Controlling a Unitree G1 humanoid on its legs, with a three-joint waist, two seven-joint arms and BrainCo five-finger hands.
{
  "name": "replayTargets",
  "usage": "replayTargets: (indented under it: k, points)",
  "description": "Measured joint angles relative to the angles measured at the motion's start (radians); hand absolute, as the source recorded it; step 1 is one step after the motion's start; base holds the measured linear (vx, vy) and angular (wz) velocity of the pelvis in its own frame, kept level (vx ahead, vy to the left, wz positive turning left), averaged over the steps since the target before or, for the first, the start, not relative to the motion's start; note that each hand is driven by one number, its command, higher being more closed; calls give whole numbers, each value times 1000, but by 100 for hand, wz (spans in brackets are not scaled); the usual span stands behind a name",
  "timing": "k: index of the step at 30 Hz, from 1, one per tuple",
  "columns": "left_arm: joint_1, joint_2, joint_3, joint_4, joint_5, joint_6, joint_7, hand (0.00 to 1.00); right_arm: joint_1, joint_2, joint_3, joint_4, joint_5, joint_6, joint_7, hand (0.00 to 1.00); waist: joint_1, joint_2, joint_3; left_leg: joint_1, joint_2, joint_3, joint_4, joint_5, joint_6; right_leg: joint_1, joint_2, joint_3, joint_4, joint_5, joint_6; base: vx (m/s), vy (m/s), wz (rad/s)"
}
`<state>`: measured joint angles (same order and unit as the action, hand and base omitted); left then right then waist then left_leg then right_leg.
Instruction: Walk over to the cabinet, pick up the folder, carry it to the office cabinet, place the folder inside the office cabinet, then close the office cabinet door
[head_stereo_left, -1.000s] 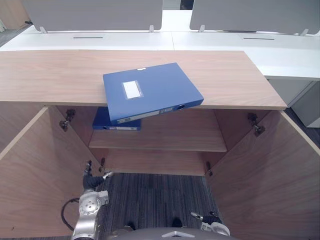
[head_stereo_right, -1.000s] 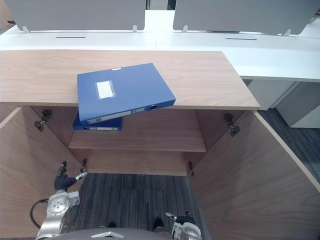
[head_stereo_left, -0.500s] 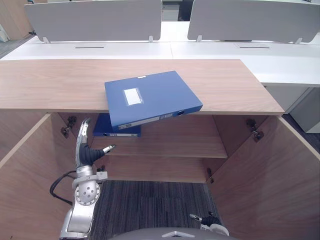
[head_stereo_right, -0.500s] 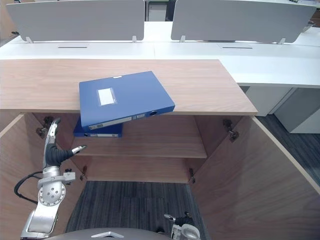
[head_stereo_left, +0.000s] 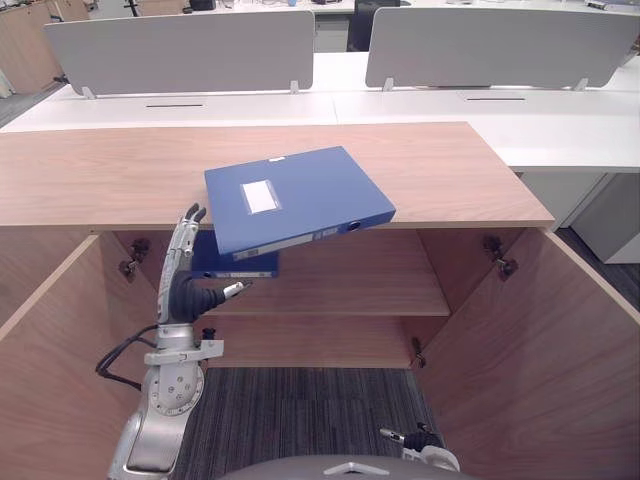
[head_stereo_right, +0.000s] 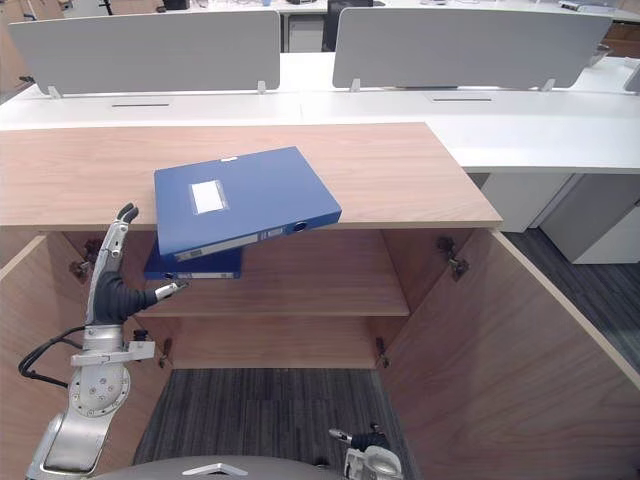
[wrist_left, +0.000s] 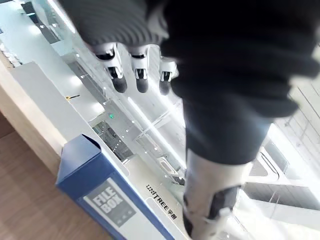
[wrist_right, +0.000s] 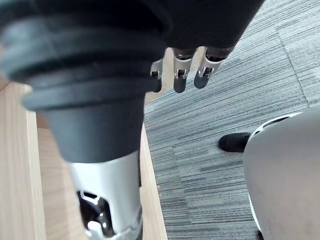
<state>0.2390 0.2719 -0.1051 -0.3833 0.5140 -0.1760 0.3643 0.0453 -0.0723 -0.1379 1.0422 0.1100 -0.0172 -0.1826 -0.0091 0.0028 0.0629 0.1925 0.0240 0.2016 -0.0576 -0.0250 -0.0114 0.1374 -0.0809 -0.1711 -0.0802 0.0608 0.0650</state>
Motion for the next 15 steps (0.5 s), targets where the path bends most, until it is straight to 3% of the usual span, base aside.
replayTargets:
  k: [8,15]
  points:
    - [-81,28,-96,16,200,37,4,0,-1,-20,17,6,0,0,0,0,-7,0,-1,0,-3,-3,0,0,0,0,-2,-1,0,0,0,0,0,0]
    - [-159,30,-144,102,339,83,6,0,-1,-20,17,6,0,1,1,0,-33,3,-7,0,-4,-3,-2,0,0,-2,-2,1,-6,1,0,0,0,0]
